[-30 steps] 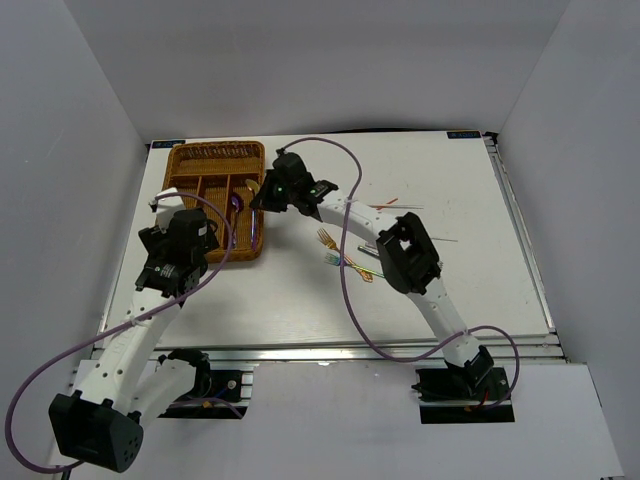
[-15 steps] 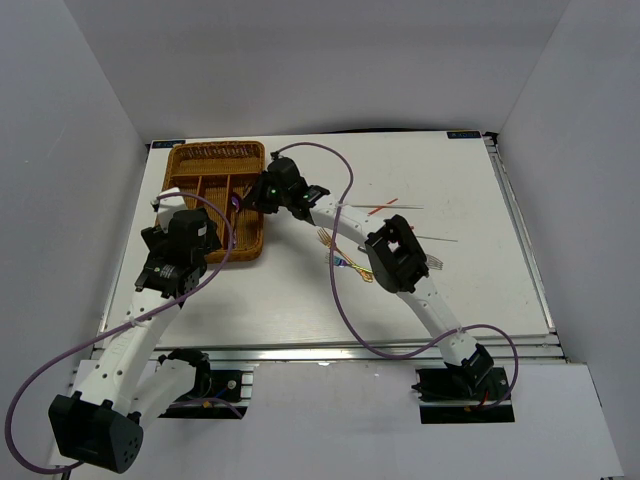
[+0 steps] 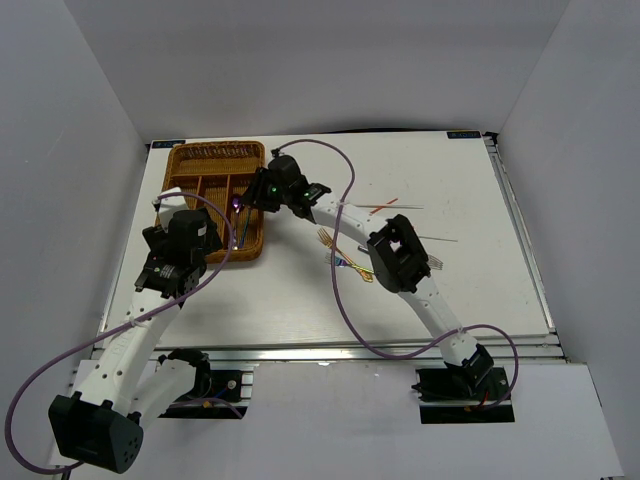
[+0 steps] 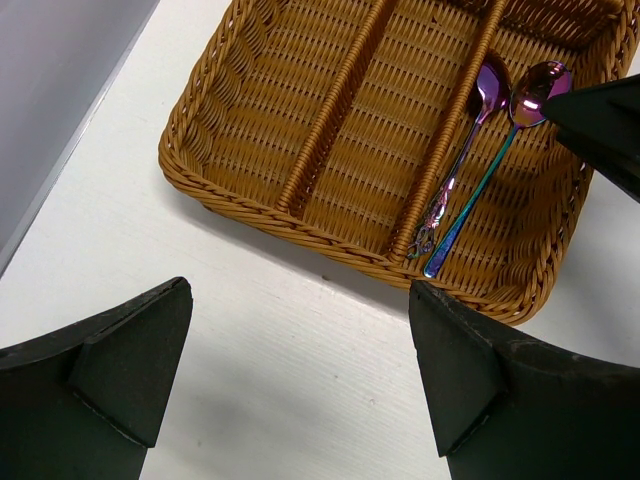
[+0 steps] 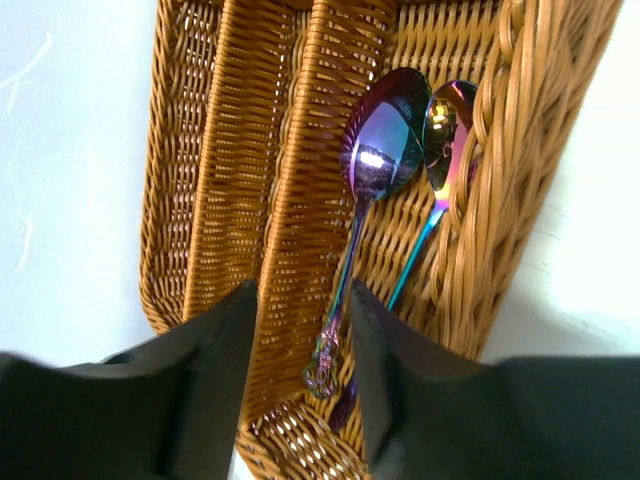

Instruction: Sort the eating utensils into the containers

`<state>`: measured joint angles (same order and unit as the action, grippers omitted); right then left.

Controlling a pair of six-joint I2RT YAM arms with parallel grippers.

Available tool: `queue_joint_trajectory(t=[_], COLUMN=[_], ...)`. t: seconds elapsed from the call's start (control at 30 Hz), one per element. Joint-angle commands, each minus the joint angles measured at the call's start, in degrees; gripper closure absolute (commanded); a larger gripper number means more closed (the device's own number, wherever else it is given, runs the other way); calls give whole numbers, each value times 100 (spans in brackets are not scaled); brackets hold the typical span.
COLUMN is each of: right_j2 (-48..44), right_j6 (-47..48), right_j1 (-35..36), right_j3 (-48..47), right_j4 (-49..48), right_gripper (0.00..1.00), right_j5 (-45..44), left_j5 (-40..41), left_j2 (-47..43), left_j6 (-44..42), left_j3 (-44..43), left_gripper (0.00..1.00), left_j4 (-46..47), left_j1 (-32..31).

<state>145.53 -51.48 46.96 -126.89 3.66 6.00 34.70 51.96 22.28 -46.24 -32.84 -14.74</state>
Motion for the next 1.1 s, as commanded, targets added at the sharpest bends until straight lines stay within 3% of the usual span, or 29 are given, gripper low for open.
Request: queue_joint_trajectory(t=[0.0, 0.1, 0.13, 0.17, 0.5, 0.67, 0.8, 1.07], right_j2=[-789, -1333, -1509, -1919, -4136, -4323, -4419, -4762], right_j6=[296, 735, 875, 1181, 3632, 4506, 4955, 5421], right_j1=[24, 33, 41, 41, 33, 6, -73, -433], right_j3=[15, 365, 541, 743, 3782, 4435, 4980, 5789], right_j4=[116, 397, 599, 679, 1804, 2612, 2877, 2798], right_gripper=[51, 35, 19, 11, 12, 18, 30, 35], right_j5=[-143, -344, -467, -729, -2006, -2296, -2340, -1576], left_j5=[-25, 81, 194, 247, 661, 538, 319, 99], left_j2=[-81, -64, -55, -64, -73, 24, 59, 147], left_j6=[-31, 13, 30, 74, 259, 233, 154, 83], left_j3=[-96, -122, -131, -157, -201, -193, -158, -122], left_gripper=[2, 2, 2, 2, 2, 2, 2, 2], left_j4=[50, 15, -20, -47, -178, -161, -91, -29], left_j1=[-11, -11, -11, -11, -11, -11, -11, -11])
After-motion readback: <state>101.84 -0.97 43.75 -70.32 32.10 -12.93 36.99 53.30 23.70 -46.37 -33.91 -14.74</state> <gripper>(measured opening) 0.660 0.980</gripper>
